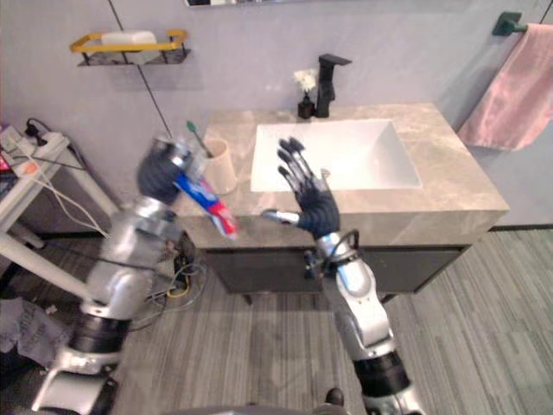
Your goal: Organize washtable
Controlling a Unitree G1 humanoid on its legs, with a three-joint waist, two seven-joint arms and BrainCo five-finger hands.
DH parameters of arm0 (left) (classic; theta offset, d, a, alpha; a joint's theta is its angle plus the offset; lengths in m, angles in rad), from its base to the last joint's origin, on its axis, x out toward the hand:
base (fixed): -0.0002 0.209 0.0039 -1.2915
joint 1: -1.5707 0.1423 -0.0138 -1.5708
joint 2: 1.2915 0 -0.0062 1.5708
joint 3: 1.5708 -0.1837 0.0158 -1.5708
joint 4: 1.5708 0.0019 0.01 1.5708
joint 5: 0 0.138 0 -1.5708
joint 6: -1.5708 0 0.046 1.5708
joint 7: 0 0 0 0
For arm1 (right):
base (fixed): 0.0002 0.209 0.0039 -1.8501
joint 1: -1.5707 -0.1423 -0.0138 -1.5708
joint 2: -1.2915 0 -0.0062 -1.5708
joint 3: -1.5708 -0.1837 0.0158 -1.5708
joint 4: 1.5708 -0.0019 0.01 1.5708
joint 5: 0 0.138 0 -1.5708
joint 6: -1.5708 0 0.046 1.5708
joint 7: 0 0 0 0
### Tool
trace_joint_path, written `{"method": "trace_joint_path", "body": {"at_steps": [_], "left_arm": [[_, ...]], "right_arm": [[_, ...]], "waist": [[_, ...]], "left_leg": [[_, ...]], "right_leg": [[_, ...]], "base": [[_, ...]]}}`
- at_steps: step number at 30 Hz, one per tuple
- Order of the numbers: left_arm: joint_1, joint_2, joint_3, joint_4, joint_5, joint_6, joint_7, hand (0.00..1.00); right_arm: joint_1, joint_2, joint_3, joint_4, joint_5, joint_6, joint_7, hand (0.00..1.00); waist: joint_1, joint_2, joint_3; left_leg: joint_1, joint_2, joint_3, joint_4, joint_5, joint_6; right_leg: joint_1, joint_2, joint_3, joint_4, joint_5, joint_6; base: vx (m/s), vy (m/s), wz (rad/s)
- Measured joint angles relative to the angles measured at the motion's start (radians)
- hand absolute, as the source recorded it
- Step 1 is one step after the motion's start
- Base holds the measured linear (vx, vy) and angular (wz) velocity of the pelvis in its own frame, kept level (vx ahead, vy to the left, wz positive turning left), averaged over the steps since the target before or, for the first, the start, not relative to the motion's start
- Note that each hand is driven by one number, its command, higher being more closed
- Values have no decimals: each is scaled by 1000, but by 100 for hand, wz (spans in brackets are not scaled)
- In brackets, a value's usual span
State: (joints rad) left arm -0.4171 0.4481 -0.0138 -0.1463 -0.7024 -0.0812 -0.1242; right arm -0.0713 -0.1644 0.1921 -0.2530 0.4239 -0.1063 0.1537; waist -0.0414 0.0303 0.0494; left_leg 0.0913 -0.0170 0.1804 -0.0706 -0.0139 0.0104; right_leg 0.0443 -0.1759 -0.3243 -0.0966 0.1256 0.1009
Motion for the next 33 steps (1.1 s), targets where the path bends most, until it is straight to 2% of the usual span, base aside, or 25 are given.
{"method": "trace_joint_path", "body": {"at_steps": [2, 4, 6, 10, 14, 22, 25, 33], "left_arm": [[-51, 75, 51, 1, -1, -23, 2, 100], [-153, 193, 75, 43, -3, -61, 6, 100], [-239, 276, 93, 98, -14, -84, 20, 100], [-375, 368, 83, 154, -48, -122, 35, 100], [-503, 453, 9, 206, -56, -152, 43, 100], [-719, 543, -157, 368, -75, -170, 45, 100], [-782, 546, -188, 413, -77, -170, 46, 100], [-868, 547, -240, 481, -91, -183, 45, 100]], "right_arm": [[84, -14, 5, 0, 8, 5, 16, 0], [198, -14, 19, 0, 38, 10, 51, 0], [274, -10, 47, 0, 40, 28, 88, 0], [356, 8, 100, 0, 78, 43, 123, 0], [396, 21, 145, 5, 117, 50, 158, 0], [433, 38, 169, 73, 126, 58, 192, 0], [435, 38, 159, 85, 124, 65, 193, 0], [473, 28, 107, 108, 105, 68, 195, 0]], "waist": [[1, -2, 0], [5, -7, -3], [0, -10, -4], [-4, -16, -7], [-7, -16, -8], [-37, -12, -7], [-52, -1, -3], [-59, 33, 11]], "left_leg": [[-1, 0, 1, -1, 0, 0], [-10, 0, 3, 0, 0, 0], [-11, -1, 5, 0, 0, 0], [-26, -2, 6, 1, 0, 0], [-46, -2, 3, 4, 1, -1], [-90, -2, 1, 15, 2, -1], [-96, -2, 7, 15, 2, -1], [-119, 1, 15, 18, 2, -1]], "right_leg": [[-2, 0, 4, 0, 0, 0], [-12, 0, 10, 0, 0, 0], [-14, 0, 12, 0, 0, 0], [-28, -1, 13, 0, 0, 0], [-46, -1, 11, 0, 0, 0], [-84, -3, 5, 4, -3, -4], [-94, -2, 12, 4, -3, -4], [-121, 0, 25, 3, -2, -4]], "base": [[0, 0, 0], [-9, -7, -2], [0, 0, 0], [0, 0, 0], [-9, -14, 2], [-3, -8, 2], [3, -24, -6], [-5, -24, -4]]}}
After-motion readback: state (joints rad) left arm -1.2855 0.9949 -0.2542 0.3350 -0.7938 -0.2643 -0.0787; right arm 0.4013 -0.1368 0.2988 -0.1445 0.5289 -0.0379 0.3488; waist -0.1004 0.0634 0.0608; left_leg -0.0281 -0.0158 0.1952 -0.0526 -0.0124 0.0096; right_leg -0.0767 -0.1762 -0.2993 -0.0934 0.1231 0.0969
